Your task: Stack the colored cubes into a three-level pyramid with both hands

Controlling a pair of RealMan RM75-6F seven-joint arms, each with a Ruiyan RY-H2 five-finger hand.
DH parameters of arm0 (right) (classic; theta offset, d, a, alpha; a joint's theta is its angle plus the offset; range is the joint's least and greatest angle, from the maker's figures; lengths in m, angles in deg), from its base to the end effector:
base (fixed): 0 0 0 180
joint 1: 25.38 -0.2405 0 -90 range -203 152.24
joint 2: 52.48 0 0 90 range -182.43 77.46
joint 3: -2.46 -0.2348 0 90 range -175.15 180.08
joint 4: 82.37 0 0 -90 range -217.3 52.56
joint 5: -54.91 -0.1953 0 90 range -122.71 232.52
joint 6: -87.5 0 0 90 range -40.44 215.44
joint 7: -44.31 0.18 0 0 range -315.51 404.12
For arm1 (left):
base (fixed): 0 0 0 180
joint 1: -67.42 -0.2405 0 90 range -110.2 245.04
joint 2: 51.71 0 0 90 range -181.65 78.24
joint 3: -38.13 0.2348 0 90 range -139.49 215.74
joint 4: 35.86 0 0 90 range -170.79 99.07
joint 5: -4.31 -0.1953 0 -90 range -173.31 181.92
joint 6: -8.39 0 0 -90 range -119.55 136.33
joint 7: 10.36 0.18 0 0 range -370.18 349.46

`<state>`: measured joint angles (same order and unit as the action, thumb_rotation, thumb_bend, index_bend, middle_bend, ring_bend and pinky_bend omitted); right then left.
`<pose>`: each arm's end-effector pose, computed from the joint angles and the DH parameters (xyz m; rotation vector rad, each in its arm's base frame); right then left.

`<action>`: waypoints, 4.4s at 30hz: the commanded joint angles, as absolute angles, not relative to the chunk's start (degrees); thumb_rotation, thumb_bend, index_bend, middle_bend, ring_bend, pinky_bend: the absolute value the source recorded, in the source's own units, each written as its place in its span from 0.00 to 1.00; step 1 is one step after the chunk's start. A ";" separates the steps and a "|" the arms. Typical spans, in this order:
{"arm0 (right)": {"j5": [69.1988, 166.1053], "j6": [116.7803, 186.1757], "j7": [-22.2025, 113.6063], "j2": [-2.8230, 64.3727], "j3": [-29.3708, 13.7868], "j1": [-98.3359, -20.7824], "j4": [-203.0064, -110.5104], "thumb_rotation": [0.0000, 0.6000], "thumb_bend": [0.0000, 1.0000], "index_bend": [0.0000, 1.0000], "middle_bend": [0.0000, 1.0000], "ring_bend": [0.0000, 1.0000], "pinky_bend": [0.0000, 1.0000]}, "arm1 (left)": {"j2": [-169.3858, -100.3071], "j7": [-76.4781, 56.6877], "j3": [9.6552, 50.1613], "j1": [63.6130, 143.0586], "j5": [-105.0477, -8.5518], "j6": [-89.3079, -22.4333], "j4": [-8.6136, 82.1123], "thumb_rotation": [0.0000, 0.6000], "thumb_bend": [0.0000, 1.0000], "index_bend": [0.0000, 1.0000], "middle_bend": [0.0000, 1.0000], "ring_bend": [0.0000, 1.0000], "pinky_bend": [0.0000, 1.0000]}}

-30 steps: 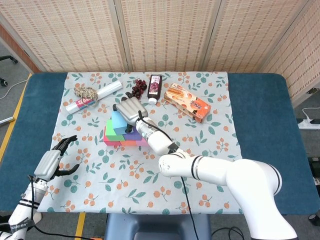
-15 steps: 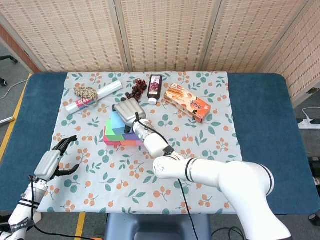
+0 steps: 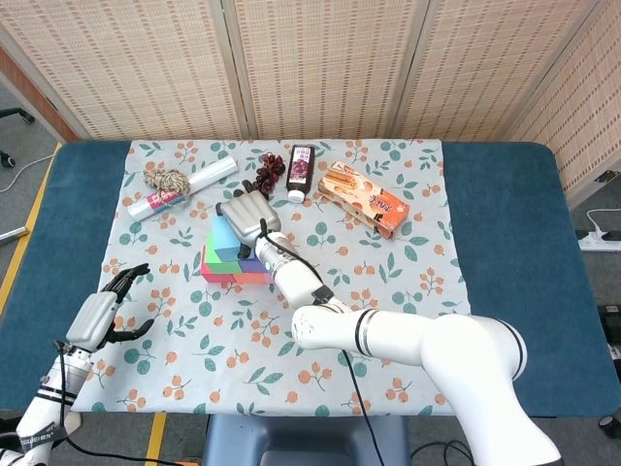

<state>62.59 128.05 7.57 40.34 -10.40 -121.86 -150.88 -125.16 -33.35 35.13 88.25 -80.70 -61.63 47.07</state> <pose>0.1250 -0.4399 -0.0384 2.0252 -0.8609 0.8701 -0.2521 0.2902 0.0868 -1.5181 -1.2727 -1.1806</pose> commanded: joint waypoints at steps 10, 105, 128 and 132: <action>60.85 128.23 5.23 41.48 -11.05 -121.99 -149.80 1.00 0.00 0.32 0.40 0.16 0.00 | -125.59 -34.25 35.36 88.19 -80.84 -61.54 46.12 1.00 0.31 0.02 0.13 0.08 0.21; 128.90 120.92 43.86 36.38 -5.23 -89.20 -150.15 1.00 0.35 0.00 0.00 0.00 0.00 | -137.03 -6.44 30.94 102.20 -70.20 -46.02 36.39 1.00 0.30 0.06 0.00 0.00 0.00; 129.82 120.45 43.62 39.03 -6.07 -90.07 -147.19 1.00 0.35 0.00 0.00 0.00 0.00 | -137.75 -4.90 31.30 103.67 -70.26 -45.49 36.07 1.00 0.30 0.06 0.00 0.00 0.00; 129.95 120.22 43.64 39.65 -6.15 -90.32 -146.72 1.00 0.35 0.00 0.00 0.00 0.00 | -137.74 -4.67 31.33 103.85 -70.32 -45.56 36.08 1.00 0.30 0.06 0.00 0.00 0.00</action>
<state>129.90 120.26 43.65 39.58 -6.14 -90.27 -146.79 -137.74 -4.68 31.33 103.85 -70.32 -45.55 36.08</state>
